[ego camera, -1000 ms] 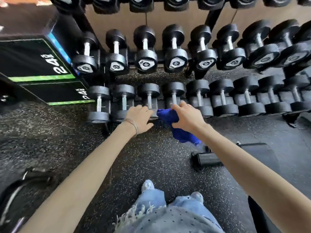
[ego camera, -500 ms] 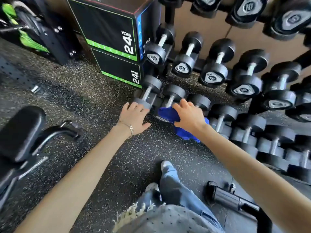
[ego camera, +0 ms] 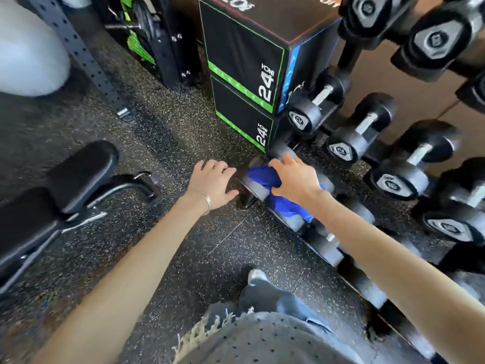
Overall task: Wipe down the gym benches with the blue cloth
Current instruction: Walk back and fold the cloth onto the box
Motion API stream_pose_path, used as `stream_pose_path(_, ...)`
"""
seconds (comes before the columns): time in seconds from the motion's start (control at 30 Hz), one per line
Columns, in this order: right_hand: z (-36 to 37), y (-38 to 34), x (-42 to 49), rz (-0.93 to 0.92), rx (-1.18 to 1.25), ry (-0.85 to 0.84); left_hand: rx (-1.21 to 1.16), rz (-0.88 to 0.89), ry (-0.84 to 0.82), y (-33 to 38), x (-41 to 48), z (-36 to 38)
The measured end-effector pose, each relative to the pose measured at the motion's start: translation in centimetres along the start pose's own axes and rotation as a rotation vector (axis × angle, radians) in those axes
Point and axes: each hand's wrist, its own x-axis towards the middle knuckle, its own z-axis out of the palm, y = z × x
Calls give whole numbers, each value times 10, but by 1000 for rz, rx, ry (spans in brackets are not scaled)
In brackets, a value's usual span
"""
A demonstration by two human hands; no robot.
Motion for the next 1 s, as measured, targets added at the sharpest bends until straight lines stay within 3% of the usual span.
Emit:
stream_pose_path(0.5, 1, -24, 111, -154, -49, -90, -63, -93, -45, -65, 54, 12)
stream_pose_path(1.0, -35, -138, 260, -38, 76, -65, -27, 49, 2, -258, 136, 1)
